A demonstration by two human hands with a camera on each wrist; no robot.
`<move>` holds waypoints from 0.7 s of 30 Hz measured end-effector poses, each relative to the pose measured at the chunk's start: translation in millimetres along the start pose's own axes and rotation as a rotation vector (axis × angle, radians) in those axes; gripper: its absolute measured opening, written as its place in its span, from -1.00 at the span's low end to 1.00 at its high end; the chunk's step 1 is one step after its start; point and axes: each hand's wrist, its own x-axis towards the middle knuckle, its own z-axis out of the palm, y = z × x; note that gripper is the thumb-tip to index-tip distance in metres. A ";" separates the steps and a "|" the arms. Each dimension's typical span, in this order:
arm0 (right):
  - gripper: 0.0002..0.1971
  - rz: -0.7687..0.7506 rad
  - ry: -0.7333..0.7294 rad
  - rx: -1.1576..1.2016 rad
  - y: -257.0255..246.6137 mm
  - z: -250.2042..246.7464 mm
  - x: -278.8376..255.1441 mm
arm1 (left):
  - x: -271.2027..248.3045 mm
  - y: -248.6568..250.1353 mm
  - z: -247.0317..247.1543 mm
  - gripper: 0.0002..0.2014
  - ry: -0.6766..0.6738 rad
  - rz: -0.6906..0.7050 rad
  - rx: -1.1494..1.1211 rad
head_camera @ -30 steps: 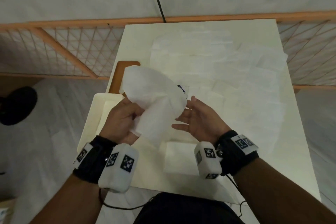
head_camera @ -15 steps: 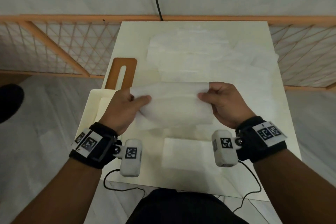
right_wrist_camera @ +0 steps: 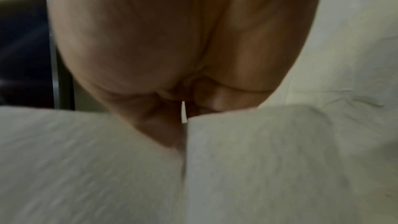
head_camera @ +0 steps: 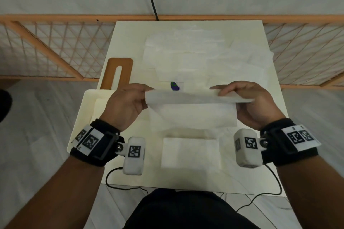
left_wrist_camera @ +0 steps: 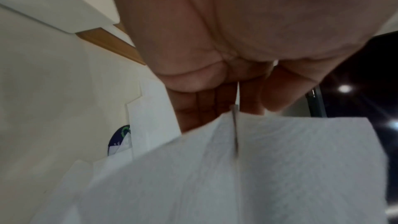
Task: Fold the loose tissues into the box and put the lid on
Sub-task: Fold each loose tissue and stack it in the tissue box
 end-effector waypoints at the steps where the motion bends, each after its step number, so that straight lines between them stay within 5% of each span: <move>1: -0.74 0.025 0.005 0.034 -0.5 -0.9 -1.2 | -2.9 1.5 4.6 -0.80 0.004 0.002 0.019; 3: -0.75 0.032 0.026 0.057 0.9 0.7 -2.8 | -7.4 -2.2 10.5 -0.64 0.055 0.039 0.205; 6: -0.94 -0.028 0.087 -0.122 3.3 6.6 -4.1 | -9.9 -12.1 10.2 -0.89 0.082 0.145 0.449; 11: -0.81 -0.038 0.113 -0.269 14.1 2.5 -8.9 | -15.8 -24.1 4.3 -0.84 0.087 0.129 0.406; 17: -0.79 0.126 0.086 -0.401 48.2 -10.9 -24.4 | -28.8 -61.0 -2.7 -0.79 0.084 -0.112 0.425; 21: -0.78 0.256 0.102 -0.761 97.3 -20.6 -33.2 | -30.9 -124.0 -11.9 -0.81 0.054 -0.269 0.710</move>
